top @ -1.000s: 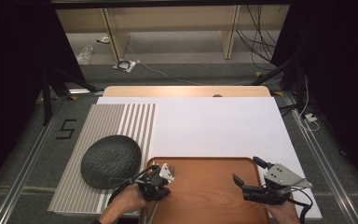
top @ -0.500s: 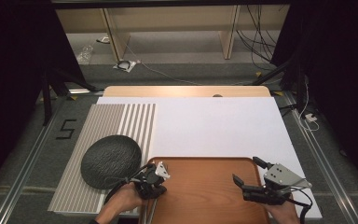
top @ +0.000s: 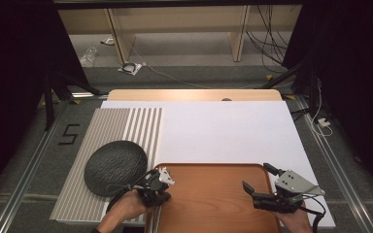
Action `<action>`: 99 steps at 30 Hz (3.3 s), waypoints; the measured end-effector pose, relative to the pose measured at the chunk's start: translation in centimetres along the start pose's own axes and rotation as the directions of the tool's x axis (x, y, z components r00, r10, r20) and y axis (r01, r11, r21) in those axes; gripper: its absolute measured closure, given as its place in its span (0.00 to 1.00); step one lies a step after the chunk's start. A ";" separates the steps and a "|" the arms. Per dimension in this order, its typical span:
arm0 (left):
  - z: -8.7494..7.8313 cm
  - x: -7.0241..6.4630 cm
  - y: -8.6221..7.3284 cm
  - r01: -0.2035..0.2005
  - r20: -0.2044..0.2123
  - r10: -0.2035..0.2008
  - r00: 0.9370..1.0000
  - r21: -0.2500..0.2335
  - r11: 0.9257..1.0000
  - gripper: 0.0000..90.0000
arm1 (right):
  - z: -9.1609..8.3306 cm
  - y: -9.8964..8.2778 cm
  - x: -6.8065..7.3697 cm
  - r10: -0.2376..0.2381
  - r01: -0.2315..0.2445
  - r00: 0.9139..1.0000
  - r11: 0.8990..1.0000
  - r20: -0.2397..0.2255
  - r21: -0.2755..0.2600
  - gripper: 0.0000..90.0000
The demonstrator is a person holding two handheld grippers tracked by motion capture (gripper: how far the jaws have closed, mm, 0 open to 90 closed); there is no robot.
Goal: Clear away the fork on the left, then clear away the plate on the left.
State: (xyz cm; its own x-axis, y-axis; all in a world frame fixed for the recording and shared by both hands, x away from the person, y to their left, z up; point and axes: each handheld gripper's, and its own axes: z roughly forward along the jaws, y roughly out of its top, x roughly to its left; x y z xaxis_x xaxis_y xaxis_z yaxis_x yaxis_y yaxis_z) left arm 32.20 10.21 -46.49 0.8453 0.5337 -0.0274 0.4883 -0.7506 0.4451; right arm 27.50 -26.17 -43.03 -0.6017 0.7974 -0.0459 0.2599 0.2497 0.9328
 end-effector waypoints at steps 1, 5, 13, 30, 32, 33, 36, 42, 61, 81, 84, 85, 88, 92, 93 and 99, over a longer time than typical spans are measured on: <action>0.0 0.0 0.0 0.000 0.000 0.000 1.000 0.000 1.000 0.98 | 0.0 0.0 0.0 0.000 0.000 1.000 1.000 0.000 0.000 0.13; -0.2 -0.1 0.1 -0.001 -0.005 0.000 1.000 -0.022 1.000 0.92 | 0.0 0.0 0.0 -0.001 0.001 1.000 1.000 -0.001 0.001 0.13; -2.2 0.3 0.6 0.047 -0.003 -0.049 0.999 -0.185 0.982 0.58 | 0.0 0.0 0.0 -0.002 0.002 1.000 1.000 -0.001 -0.003 0.13; -5.2 2.0 -1.7 0.170 -0.057 -0.210 0.976 -0.403 0.899 0.29 | -0.1 0.1 0.0 0.001 -0.001 1.000 1.000 0.001 -0.006 0.13; -5.6 2.4 -2.2 0.190 -0.066 -0.239 0.969 -0.420 0.888 0.28 | -0.1 0.1 0.0 0.002 -0.002 1.000 1.000 -0.001 -0.010 0.13; -5.8 2.6 -2.4 0.200 -0.068 -0.252 0.965 -0.431 0.880 0.27 | -0.1 0.1 0.0 0.001 -0.001 1.000 1.000 -0.001 -0.009 0.13; -6.2 3.0 -2.9 0.223 -0.066 -0.282 0.957 -0.453 0.863 0.25 | -0.2 0.1 0.0 0.000 0.000 1.000 1.000 0.002 0.003 0.13; -7.0 3.7 -4.4 0.265 -0.058 -0.336 0.940 -0.495 0.827 0.24 | -0.2 0.1 0.0 0.000 0.000 1.000 1.000 0.003 0.003 0.13; -8.2 5.9 -7.8 0.407 -0.077 -0.539 0.839 -0.568 0.715 0.22 | -0.1 0.0 0.0 0.002 -0.002 1.000 1.000 0.005 -0.007 0.13; -8.9 6.7 -10.7 0.493 -0.091 -0.672 0.735 -0.609 0.622 0.20 | -0.2 0.0 0.0 0.002 -0.002 1.000 1.000 0.005 -0.005 0.13; -9.0 6.8 -11.1 0.521 -0.092 -0.702 0.706 -0.605 0.603 0.20 | -0.1 0.0 0.0 0.005 -0.005 1.000 1.000 0.005 -0.006 0.13; -9.0 6.9 -11.3 0.530 -0.087 -0.712 0.697 -0.606 0.593 0.20 | -0.1 0.0 0.0 0.005 -0.005 1.000 1.000 0.005 -0.006 0.13; -9.2 7.1 -11.8 0.553 -0.082 -0.739 0.669 -0.610 0.568 0.20 | -0.1 0.0 0.1 0.003 -0.003 1.000 1.000 0.006 -0.003 0.13; -9.1 7.3 -12.5 0.588 -0.067 -0.767 0.638 -0.601 0.541 0.20 | -0.1 0.0 0.0 0.004 -0.004 1.000 1.000 0.005 -0.006 0.13; -9.1 7.3 -12.6 0.592 -0.075 -0.770 0.633 -0.594 0.544 0.20 | -0.1 0.0 0.0 0.004 -0.004 1.000 1.000 0.005 -0.005 0.13; -9.1 7.4 -13.4 0.624 -0.090 -0.804 0.588 -0.583 0.521 0.20 | -0.1 0.0 0.1 0.002 -0.001 1.000 1.000 0.004 -0.006 0.13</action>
State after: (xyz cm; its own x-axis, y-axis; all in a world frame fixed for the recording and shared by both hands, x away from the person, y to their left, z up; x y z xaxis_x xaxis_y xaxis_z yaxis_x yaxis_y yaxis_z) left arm 29.98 27.78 -44.52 0.0844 0.9522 -0.2936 0.6553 0.1690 0.7362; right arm 27.36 -26.19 -42.96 -0.5983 0.8000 -0.0459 0.2563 0.2453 0.9350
